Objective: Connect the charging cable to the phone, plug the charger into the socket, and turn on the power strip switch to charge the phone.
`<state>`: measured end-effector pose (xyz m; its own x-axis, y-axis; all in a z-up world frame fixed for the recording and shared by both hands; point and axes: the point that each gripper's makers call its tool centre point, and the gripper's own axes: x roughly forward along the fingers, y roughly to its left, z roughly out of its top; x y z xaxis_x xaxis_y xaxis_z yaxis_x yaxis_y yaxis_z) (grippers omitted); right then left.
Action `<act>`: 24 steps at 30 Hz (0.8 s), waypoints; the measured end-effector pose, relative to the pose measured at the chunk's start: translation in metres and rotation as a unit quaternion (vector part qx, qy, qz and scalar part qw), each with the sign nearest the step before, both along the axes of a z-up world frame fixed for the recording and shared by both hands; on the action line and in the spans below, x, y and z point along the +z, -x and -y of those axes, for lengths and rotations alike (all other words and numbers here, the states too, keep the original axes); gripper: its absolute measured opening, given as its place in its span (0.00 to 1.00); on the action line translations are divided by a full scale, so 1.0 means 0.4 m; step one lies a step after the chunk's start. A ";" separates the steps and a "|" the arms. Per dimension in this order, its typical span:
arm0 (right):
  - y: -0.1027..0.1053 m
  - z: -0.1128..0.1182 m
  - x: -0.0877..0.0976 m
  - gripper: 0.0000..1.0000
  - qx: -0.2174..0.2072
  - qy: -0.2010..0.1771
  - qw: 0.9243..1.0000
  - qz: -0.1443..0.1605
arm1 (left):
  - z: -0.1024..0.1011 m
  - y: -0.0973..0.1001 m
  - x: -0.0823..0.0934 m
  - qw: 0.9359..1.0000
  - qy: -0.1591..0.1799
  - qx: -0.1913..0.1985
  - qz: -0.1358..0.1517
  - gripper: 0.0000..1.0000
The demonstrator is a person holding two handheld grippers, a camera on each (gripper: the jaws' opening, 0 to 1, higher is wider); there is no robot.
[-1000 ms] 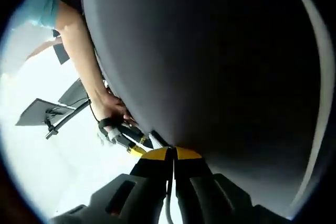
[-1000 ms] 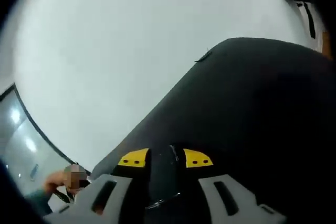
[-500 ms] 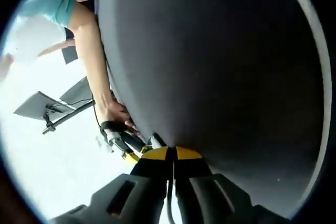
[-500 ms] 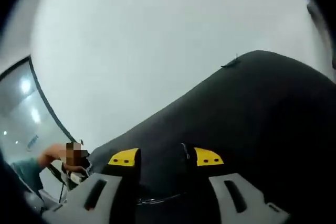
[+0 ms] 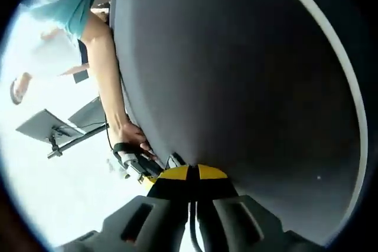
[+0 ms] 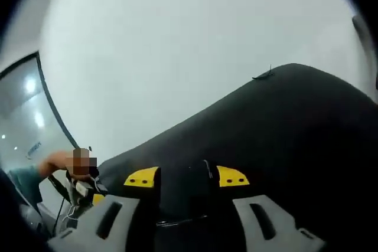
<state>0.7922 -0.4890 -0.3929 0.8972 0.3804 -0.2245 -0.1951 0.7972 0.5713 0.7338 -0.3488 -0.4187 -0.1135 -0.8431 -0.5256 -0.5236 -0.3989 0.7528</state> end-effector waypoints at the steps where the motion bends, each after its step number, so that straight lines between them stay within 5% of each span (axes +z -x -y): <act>1: -0.001 0.006 0.000 0.33 -0.002 -0.005 1.000 -0.002 | 0.000 -0.027 -0.002 1.000 0.007 0.020 0.007 0.00; 2: -0.001 0.007 0.000 0.33 -0.003 -0.010 1.000 -0.005 | 0.000 -0.035 -0.005 0.999 0.007 0.018 0.029 0.00; 6: -0.044 0.065 -0.001 0.33 -0.004 -0.004 1.000 -0.005 | 0.003 -0.027 -0.008 1.000 0.008 0.008 0.025 0.00; 7: -0.045 0.066 -0.001 0.33 -0.005 -0.004 1.000 -0.005 | 0.002 -0.026 -0.006 1.000 0.005 0.014 0.006 0.00; 9: -0.044 0.069 0.001 0.33 -0.005 -0.008 1.000 -0.006 | 0.001 -0.019 -0.006 0.999 0.020 0.003 0.044 0.00; 11: -0.055 0.085 -0.001 0.32 -0.005 0.002 1.000 -0.004 | -0.002 -0.031 0.005 0.996 0.045 0.077 -0.029 0.01; 13: -0.060 0.069 0.011 0.38 0.011 -0.004 1.000 0.008 | 0.007 -0.041 0.034 0.983 0.094 0.130 -0.086 0.09; 15: -0.054 0.071 0.034 0.44 0.002 -0.010 1.000 0.027 | -0.005 -0.057 0.058 0.975 0.110 0.169 -0.090 0.22; 17: -0.056 0.099 0.060 0.44 -0.032 -0.039 0.998 0.045 | -0.021 -0.043 0.097 0.966 0.127 0.183 -0.133 0.35; 18: -0.037 0.082 0.078 0.45 -0.029 -0.041 0.997 0.066 | -0.027 -0.025 0.119 0.957 0.134 0.185 -0.179 0.42; 19: -0.024 0.079 0.103 0.46 -0.033 -0.063 0.994 0.086 | -0.038 -0.007 0.154 0.941 0.141 0.193 -0.239 0.49; 20: -0.025 0.099 0.120 0.46 -0.042 -0.071 0.992 0.099 | -0.042 -0.002 0.182 0.928 0.151 0.207 -0.269 0.55; 21: -0.025 0.129 0.153 0.44 -0.059 -0.071 0.987 0.134 | -0.053 -0.002 0.245 0.898 0.189 0.240 -0.317 0.60; 22: -0.017 0.136 0.172 0.42 -0.058 -0.070 0.984 0.152 | -0.065 0.005 0.286 0.875 0.207 0.258 -0.354 0.61; 23: -0.008 0.166 0.213 0.39 -0.070 -0.078 0.978 0.180 | -0.081 0.016 0.345 0.833 0.229 0.277 -0.420 0.61; 24: 0.006 0.181 0.246 0.35 -0.082 -0.083 0.973 0.201 | -0.096 0.021 0.392 0.800 0.252 0.289 -0.461 0.62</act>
<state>0.7898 -0.5612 -0.2946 0.9515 0.2251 0.2098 -0.3070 0.7397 0.5989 0.7256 -0.3105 -0.2620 0.2287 -0.9733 -0.0204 0.5098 0.1018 0.8542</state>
